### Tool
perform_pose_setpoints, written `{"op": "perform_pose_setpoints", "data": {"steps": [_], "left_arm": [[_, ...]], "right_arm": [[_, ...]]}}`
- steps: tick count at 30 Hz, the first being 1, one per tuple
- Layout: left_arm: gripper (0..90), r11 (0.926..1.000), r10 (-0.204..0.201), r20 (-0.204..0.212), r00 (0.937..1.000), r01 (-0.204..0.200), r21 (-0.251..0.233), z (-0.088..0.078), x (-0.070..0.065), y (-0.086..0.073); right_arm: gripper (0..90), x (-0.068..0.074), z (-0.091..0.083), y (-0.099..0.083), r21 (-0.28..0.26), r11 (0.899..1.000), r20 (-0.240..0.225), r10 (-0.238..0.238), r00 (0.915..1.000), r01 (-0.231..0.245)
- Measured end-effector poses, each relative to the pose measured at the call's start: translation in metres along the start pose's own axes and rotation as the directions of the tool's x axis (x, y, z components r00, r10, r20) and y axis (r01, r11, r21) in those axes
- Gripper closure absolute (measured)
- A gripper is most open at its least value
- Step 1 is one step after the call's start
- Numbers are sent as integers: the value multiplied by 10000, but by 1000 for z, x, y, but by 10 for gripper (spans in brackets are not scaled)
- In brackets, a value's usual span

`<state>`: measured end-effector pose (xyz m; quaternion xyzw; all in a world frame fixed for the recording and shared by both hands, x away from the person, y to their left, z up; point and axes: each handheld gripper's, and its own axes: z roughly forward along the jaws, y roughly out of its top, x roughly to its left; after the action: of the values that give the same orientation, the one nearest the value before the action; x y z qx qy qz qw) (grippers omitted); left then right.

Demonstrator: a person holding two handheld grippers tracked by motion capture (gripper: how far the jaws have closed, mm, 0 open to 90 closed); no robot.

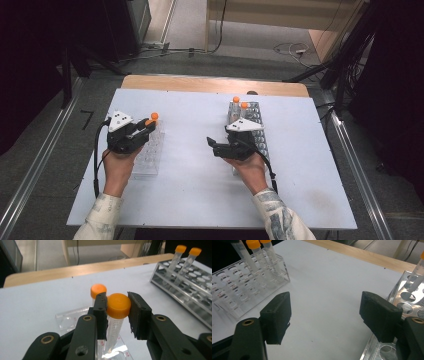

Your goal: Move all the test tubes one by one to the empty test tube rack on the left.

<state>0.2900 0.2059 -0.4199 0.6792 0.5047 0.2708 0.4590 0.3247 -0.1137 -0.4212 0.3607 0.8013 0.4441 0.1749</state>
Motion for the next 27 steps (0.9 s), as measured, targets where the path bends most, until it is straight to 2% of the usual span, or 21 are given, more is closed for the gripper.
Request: {"op": "perform_pose_setpoints", "data": {"steps": [6,9,15,18,21,27], "left_arm": [[699,9994,110,-145,9998,-106,317,5,-3,-6],[678,9992,-7,-30,10000,8,396,5,-3,-7],[443,9988,-336,-192,9993,343,346,2,-2,-5],[314,9969,-736,52,9973,734,291,0,0,-4],[271,9961,-854,153,9962,850,238,-2,0,-4],[240,9968,-791,227,9966,790,91,-6,-5,-3]], "right_arm": [[240,-1,-1,0,-19,10000,10,3,10000,-3],[240,-2,-1,-1,-20,10000,24,26,10000,-26],[240,-4,-1,-2,-27,10000,46,68,10000,-68],[240,-5,-2,-1,-51,9999,95,126,9999,-126],[240,-7,-3,-1,-50,9999,166,163,9997,-162],[243,-13,-5,-1,-152,9995,417,291,9987,-285]]}}
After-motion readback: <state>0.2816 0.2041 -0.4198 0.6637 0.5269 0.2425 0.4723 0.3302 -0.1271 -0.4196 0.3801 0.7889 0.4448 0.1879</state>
